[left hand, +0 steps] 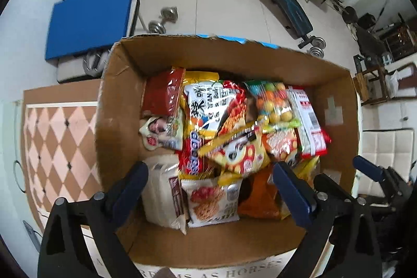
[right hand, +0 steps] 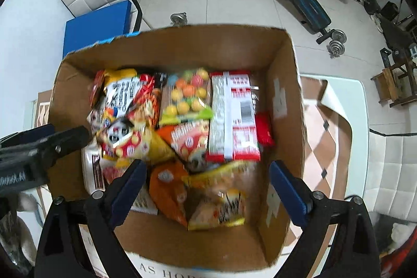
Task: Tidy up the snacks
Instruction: 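Withdraw both tools up and away from the filled box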
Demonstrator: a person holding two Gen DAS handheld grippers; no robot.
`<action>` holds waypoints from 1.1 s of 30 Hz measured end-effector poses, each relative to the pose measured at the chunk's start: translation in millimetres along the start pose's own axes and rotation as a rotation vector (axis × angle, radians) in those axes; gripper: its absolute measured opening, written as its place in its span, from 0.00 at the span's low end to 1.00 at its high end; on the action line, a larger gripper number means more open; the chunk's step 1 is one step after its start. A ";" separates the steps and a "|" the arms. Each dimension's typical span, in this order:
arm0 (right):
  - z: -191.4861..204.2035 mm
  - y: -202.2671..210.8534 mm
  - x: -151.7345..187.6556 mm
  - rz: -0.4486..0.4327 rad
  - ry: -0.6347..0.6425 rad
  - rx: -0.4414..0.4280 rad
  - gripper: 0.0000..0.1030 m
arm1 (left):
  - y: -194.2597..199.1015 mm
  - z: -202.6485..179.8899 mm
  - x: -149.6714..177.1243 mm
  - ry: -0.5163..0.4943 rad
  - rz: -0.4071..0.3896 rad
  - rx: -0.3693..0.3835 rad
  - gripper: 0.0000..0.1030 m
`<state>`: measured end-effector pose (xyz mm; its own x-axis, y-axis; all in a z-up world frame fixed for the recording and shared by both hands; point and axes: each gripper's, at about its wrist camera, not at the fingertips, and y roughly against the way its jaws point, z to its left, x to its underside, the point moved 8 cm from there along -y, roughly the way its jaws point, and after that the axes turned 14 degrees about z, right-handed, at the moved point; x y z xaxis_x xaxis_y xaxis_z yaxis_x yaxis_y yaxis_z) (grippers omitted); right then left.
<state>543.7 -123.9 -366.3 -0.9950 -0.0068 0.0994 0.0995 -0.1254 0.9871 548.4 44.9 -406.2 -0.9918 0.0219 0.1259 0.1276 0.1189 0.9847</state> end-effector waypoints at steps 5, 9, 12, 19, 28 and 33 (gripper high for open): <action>-1.2 8.2 29.5 -0.022 -0.007 -0.001 0.95 | 11.6 -5.7 28.0 -0.002 -0.047 -0.014 0.95; -3.5 25.5 51.8 -0.066 -0.007 0.012 0.95 | 32.8 -6.1 52.6 0.025 -0.113 -0.020 0.95; -5.2 44.1 72.2 -0.109 -0.011 0.013 0.95 | 52.7 -7.0 73.7 0.032 -0.170 -0.024 0.95; -9.0 85.7 127.9 -0.210 -0.023 0.016 0.95 | 88.5 -13.6 131.1 0.022 -0.277 -0.044 0.95; -4.0 130.7 210.0 -0.311 0.002 0.022 0.95 | 119.5 -21.2 211.1 0.022 -0.381 -0.080 0.95; -0.5 163.2 258.2 -0.370 0.016 0.014 0.95 | 140.6 -31.0 252.5 0.004 -0.431 -0.084 0.95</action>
<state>303.0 -146.6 -179.6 -0.9636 0.0210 -0.2665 -0.2672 -0.1088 0.9575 315.6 36.4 -232.3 -0.9543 -0.0162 -0.2985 -0.2989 0.0356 0.9536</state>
